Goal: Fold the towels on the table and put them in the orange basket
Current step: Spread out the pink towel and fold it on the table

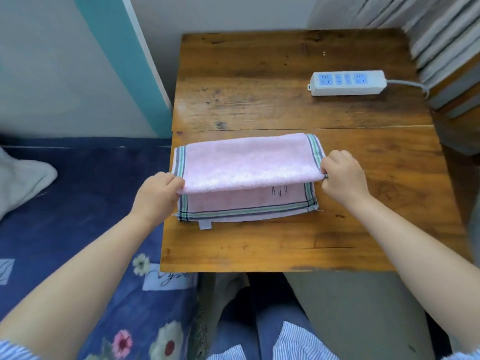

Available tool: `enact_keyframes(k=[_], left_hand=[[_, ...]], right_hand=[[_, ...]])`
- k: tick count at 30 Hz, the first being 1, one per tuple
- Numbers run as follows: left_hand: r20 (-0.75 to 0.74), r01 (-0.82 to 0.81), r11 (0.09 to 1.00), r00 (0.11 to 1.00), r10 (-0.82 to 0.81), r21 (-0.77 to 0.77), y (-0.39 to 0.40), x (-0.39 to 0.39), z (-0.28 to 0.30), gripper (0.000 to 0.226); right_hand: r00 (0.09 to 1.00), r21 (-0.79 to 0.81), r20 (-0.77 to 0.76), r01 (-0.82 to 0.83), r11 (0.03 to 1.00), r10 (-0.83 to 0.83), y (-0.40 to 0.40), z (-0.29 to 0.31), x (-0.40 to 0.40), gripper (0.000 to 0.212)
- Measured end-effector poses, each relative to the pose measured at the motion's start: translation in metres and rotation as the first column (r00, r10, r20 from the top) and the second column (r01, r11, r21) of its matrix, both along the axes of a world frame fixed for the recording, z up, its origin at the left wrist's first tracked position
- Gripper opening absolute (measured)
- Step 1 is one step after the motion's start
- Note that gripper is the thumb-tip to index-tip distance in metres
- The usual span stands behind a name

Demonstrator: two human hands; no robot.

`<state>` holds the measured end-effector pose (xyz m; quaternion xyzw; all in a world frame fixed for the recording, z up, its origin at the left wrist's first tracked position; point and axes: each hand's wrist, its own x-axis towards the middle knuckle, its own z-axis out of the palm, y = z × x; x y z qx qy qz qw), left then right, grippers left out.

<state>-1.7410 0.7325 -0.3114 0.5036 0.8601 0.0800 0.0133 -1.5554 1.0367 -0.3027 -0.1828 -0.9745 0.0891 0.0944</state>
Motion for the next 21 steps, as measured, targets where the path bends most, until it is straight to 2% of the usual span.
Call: enact_keyframes(k=[6,9,13,16,18,20,21], left_hand=[[-0.01,0.049,0.992,0.999,-0.05,-0.118,-0.013,0.022,-0.008,0.035],[-0.042,0.096,0.985,0.994,-0.103,-0.145,-0.015,0.028,-0.017,0.039],[-0.072,0.106,0.962,0.989,-0.128,-0.253,-0.016,0.035,-0.032,0.041],[-0.057,-0.011,0.891,0.998,-0.017,-0.453,-0.018,0.041,-0.045,0.024],[-0.016,-0.052,0.818,0.999,0.052,-0.572,-0.02,0.041,-0.05,0.025],[0.0,-0.066,0.808,0.997,0.082,-0.586,-0.017,0.044,-0.044,0.021],[-0.025,-0.075,0.84,0.997,0.073,-0.537,-0.014,0.043,-0.04,0.015]], right_hand=[[0.998,0.019,0.061,-0.015,1.0,0.014,-0.015,-0.011,0.028,0.029],[0.991,0.035,0.131,-0.03,0.999,0.025,-0.02,-0.018,0.034,0.032],[0.974,0.061,0.22,-0.066,0.996,0.051,-0.027,-0.032,0.04,0.034],[0.961,0.107,0.262,-0.124,0.987,0.092,-0.03,-0.045,0.047,0.036],[0.953,0.106,0.285,-0.135,0.985,0.1,-0.032,-0.049,0.051,0.035],[0.952,0.112,0.288,-0.143,0.983,0.106,-0.033,-0.048,0.053,0.031],[0.959,0.113,0.262,-0.14,0.984,0.106,-0.031,-0.047,0.051,0.028]])
